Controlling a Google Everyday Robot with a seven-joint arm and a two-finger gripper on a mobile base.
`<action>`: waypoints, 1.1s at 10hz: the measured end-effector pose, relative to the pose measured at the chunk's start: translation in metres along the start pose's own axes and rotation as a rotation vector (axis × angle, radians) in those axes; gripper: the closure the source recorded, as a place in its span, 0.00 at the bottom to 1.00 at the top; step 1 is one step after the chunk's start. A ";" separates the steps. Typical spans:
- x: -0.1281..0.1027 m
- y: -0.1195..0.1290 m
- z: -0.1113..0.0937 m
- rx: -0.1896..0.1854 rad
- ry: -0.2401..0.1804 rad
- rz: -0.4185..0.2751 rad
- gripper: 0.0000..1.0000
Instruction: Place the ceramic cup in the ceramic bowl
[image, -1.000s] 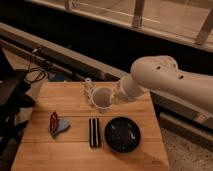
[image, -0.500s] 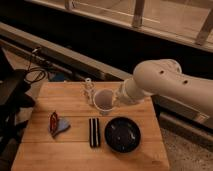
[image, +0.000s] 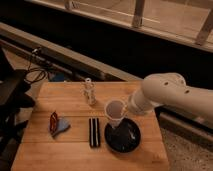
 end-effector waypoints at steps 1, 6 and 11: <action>0.001 -0.019 0.010 0.005 0.012 0.048 0.85; 0.014 -0.053 0.051 -0.021 0.054 0.159 0.37; 0.024 -0.072 0.067 -0.041 0.020 0.198 0.26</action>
